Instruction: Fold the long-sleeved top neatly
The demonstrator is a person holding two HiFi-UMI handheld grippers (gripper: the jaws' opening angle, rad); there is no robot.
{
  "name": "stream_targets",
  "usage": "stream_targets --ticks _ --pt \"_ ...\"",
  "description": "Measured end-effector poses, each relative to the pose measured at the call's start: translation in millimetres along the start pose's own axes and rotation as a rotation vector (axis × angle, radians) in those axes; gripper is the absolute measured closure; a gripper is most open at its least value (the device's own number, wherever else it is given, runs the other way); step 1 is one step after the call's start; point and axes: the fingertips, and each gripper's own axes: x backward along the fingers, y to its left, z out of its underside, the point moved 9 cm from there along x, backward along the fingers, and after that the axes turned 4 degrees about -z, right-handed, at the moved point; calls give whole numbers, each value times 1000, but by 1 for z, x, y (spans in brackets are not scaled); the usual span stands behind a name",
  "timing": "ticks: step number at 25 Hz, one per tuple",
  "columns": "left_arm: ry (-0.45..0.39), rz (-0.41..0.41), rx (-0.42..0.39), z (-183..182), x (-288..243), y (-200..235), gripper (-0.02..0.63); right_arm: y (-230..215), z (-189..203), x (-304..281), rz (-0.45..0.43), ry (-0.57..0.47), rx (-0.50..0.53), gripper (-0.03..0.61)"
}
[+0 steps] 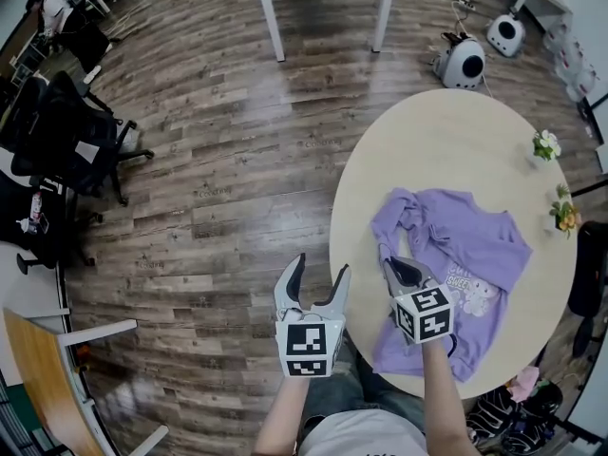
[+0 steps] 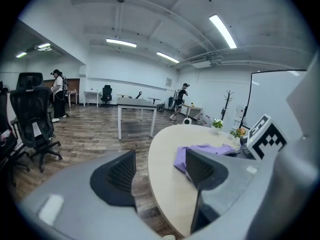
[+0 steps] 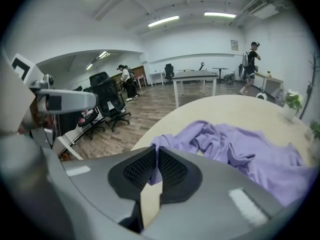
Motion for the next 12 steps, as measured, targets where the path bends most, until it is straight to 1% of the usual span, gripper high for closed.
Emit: stream_targets --ticks 5,12 --pt "-32 23 -22 -16 -3 -3 204 -1 -47 16 -16 -121 -38 534" --pt "-68 62 -49 -33 -2 -4 204 3 -108 39 -20 -238 -35 534"
